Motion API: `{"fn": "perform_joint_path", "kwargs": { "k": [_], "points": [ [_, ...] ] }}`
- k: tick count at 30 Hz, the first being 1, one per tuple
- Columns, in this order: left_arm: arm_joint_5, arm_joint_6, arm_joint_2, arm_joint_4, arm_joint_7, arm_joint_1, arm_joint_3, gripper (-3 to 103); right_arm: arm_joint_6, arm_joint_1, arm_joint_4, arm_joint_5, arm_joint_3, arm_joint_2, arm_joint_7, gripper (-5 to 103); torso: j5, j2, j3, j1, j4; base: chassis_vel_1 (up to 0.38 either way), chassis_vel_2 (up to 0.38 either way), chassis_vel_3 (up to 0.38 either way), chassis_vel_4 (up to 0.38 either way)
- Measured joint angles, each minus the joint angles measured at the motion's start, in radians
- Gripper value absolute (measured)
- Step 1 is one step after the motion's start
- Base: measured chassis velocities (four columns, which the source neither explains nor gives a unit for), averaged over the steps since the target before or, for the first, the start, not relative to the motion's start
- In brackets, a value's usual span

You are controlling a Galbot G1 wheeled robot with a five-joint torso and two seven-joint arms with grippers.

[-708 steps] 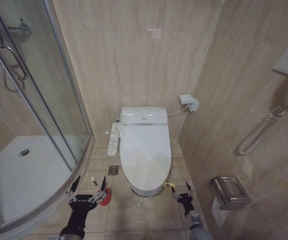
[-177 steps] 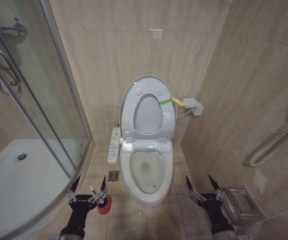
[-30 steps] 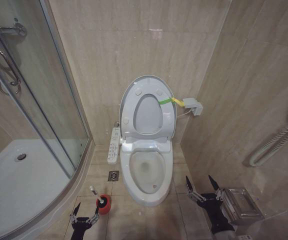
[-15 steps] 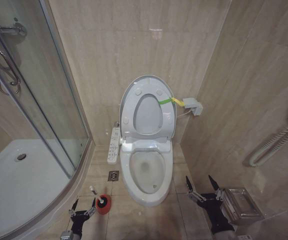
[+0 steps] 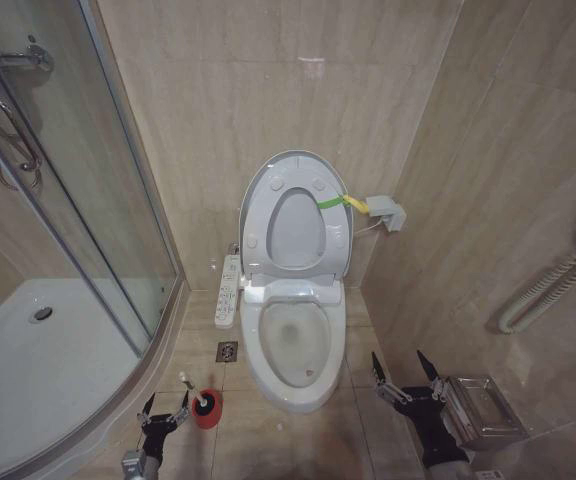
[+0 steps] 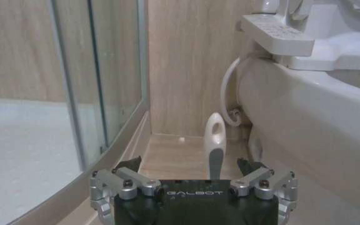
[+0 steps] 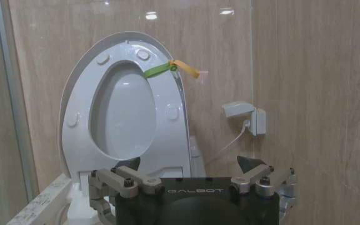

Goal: Open the toilet lid, clean the toilet bowl with a toilet brush, close the toilet lid, and flush.

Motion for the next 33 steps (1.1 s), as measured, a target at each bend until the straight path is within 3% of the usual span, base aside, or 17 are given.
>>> {"fn": "perform_joint_path", "kwargs": {
  "k": [17, 33],
  "points": [
    [0.031, -0.017, 0.003, 0.152, 0.025, -0.153, 0.039, 100, 0.000, 0.000, 0.000, 0.000, 0.000, 0.000, 0.000, 100, 0.0001, 0.000, 0.000, 0.000, -0.0001, 0.000, 0.000, 0.000, 0.000],
    [0.064, -0.019, -0.015, 0.209, 0.031, -0.186, 0.048, 100, 0.000, 0.000, 0.000, 0.000, 0.000, 0.000, 0.000, 100, 0.0001, 0.000, 0.000, 0.000, 0.0000, 0.000, 0.000, 0.000, 0.000]
  ]
}}
